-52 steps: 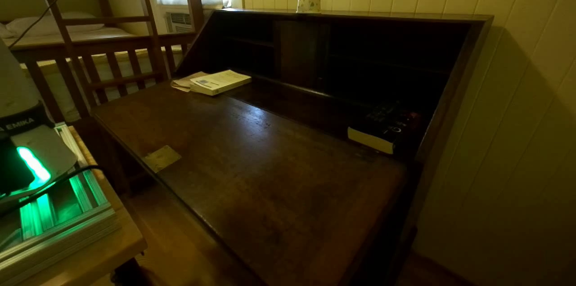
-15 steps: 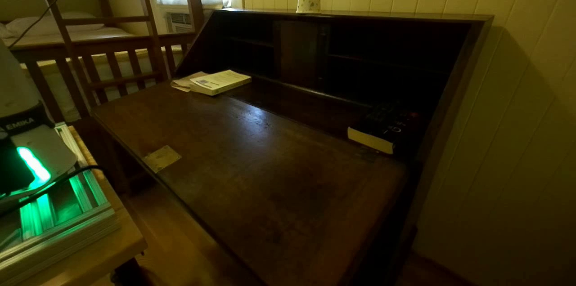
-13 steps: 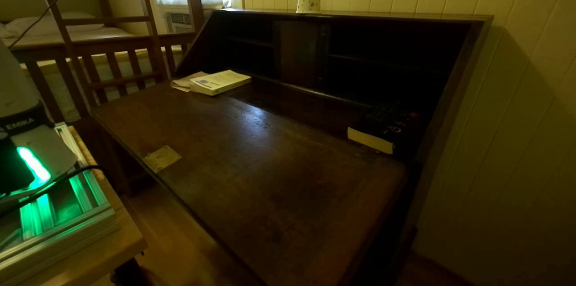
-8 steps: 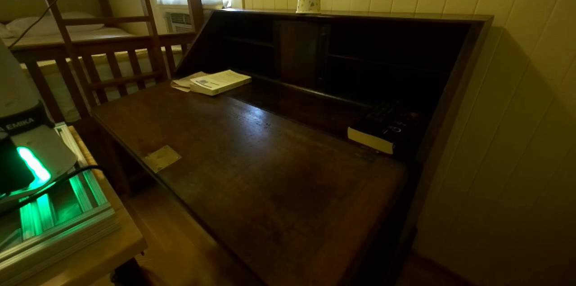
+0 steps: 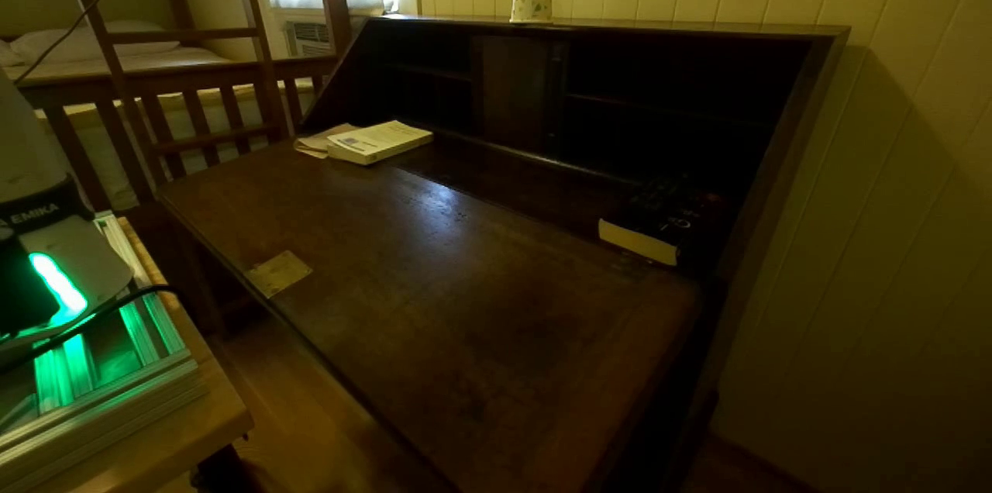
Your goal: Move the cup and pen to the bottom half of the desk, then place the pen on it
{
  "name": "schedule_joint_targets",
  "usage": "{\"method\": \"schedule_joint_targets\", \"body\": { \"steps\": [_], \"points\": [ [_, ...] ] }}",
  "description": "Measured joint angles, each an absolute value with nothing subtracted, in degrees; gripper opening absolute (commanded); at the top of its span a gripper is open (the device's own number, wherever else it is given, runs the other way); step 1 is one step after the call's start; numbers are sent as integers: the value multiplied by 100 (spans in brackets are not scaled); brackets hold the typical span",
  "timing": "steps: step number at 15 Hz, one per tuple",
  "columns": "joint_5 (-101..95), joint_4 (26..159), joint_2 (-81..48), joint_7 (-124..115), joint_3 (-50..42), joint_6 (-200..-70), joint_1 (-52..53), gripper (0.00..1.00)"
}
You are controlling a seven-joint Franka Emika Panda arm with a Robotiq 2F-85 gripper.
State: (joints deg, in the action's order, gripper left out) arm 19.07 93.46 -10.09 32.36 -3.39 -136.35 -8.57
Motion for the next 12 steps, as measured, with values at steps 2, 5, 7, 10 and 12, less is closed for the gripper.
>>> {"method": "schedule_joint_targets", "body": {
  "steps": [2,5,7,10,12],
  "points": [
    [1907,9325,-1038,3264,-333,-13631,-859,100],
    [1907,9216,-1129,3331,-314,-13563,-868,100],
    [1907,9131,-1198,3353,-305,-13516,-874,100],
    [1906,9014,-1289,3361,-298,-13452,-886,100],
    [1906,8941,-1346,3361,-296,-13436,-891,96]
  ]
}}
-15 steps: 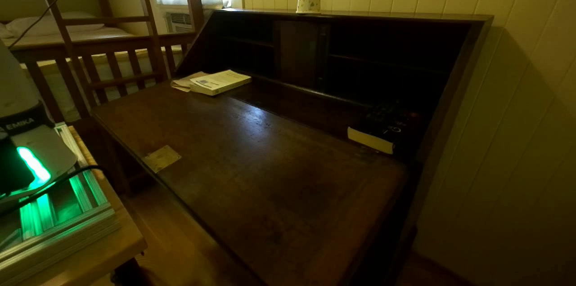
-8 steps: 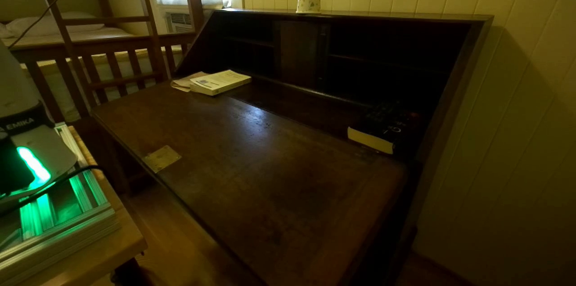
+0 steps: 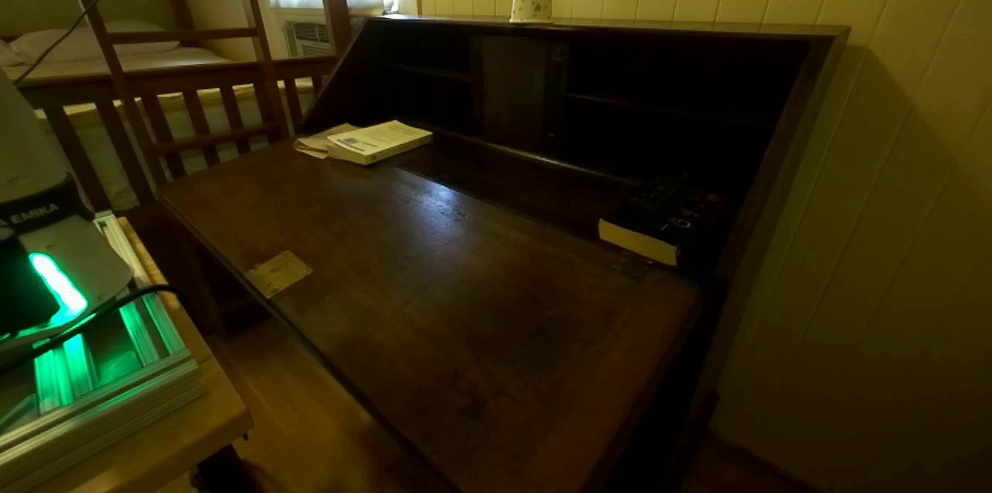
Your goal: Move the cup and pen to the bottom half of the desk, then place the pen on it
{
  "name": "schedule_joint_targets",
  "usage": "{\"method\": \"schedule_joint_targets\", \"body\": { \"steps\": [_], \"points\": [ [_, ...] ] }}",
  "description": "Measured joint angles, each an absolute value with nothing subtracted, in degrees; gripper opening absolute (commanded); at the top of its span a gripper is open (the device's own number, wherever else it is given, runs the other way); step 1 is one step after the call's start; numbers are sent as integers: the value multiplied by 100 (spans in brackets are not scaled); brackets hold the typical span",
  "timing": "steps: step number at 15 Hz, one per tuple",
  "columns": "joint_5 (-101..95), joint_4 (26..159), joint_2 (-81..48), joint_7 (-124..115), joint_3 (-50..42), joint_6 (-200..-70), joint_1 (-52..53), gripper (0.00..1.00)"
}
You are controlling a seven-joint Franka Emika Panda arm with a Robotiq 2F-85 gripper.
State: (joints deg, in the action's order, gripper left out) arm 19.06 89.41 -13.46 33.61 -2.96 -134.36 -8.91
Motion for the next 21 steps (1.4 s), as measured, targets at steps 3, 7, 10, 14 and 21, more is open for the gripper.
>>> {"method": "schedule_joint_targets", "body": {
  "steps": [3,7,10,14,21],
  "points": [
    [1906,8856,-1413,3361,-292,-13423,-895,87],
    [1901,8784,-1487,3361,-285,-13409,-902,94],
    [1898,8770,-1506,3361,-280,-13397,-905,100],
    [1894,8761,-1515,3378,-268,-13364,-908,67],
    [1865,8756,-1550,3435,-267,-13220,-920,27]
  ]
}}
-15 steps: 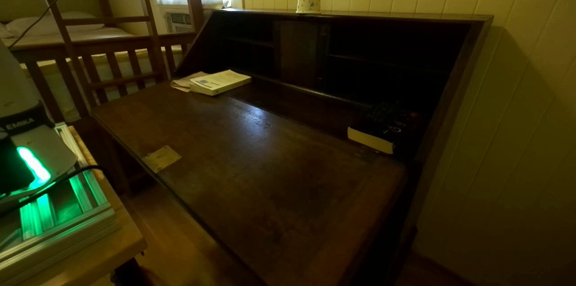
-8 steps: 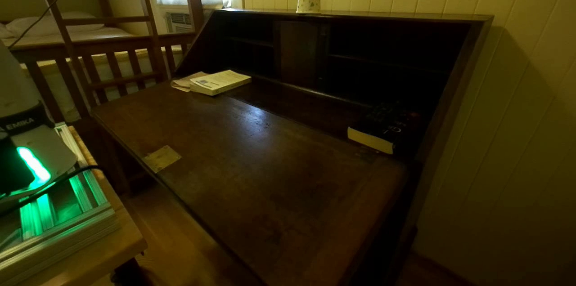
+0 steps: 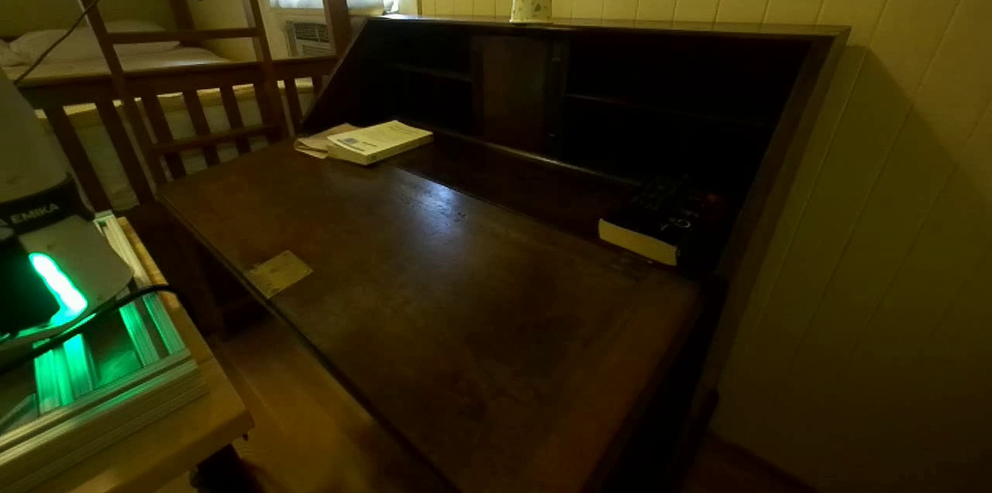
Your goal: Move the cup and pen to the bottom half of the desk, then place the pen on it
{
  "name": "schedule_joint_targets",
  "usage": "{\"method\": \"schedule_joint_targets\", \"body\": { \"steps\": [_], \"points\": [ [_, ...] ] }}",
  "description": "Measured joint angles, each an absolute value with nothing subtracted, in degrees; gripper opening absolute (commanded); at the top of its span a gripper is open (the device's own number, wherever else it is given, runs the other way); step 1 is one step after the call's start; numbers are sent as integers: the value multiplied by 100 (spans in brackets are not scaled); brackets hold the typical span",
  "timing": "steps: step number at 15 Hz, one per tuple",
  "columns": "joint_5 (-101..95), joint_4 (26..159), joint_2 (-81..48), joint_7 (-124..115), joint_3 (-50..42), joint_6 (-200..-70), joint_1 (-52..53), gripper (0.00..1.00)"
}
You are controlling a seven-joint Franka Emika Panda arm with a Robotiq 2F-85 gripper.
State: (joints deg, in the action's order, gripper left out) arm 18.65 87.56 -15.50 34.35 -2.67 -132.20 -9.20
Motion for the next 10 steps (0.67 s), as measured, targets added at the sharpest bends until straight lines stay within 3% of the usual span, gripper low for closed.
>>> {"method": "schedule_joint_targets", "body": {
  "steps": [3,10],
  "points": [
    [1865,8754,-1570,3437,-267,-13214,-937,7],
    [1869,8748,-1576,3437,-254,-13213,-962,5]
  ]
}}
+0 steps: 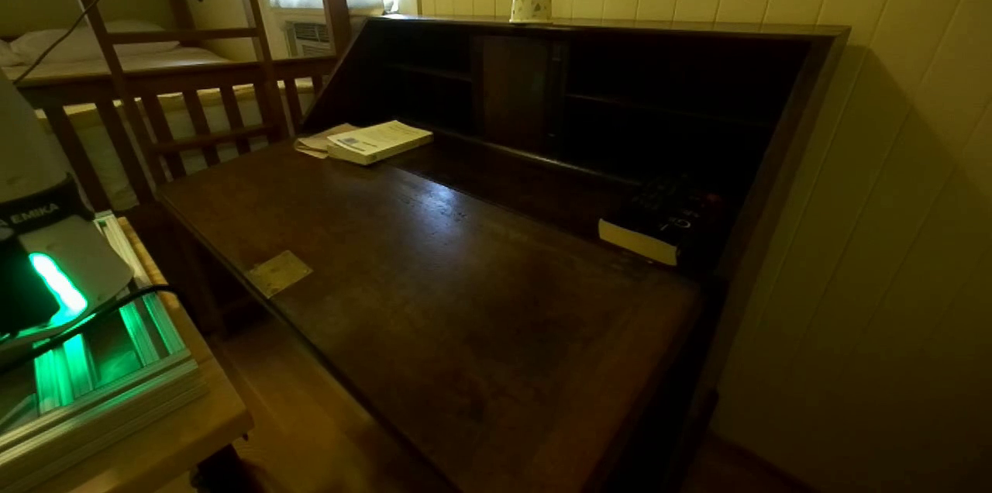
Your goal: Move the cup and pen to the bottom half of the desk, then place the pen on it
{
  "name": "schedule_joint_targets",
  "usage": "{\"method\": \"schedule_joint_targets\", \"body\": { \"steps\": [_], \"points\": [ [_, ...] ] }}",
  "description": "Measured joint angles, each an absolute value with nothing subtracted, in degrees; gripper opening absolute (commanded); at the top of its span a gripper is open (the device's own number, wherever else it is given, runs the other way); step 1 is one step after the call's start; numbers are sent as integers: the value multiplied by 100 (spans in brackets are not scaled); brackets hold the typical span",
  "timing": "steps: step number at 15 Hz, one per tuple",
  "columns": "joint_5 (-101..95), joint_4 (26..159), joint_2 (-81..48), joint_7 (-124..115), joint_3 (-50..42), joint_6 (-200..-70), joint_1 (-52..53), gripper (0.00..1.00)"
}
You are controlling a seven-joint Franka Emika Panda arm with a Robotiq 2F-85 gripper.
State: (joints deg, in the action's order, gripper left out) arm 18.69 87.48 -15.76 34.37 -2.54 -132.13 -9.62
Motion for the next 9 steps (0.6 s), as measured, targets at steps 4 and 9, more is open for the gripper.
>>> {"method": "schedule_joint_targets", "body": {
  "steps": [4,9],
  "points": [
    [2012,8728,-1532,3453,-163,-13253,-1038,5],
    [2236,8732,-1325,3585,-128,-13390,-1158,5]
  ]
}}
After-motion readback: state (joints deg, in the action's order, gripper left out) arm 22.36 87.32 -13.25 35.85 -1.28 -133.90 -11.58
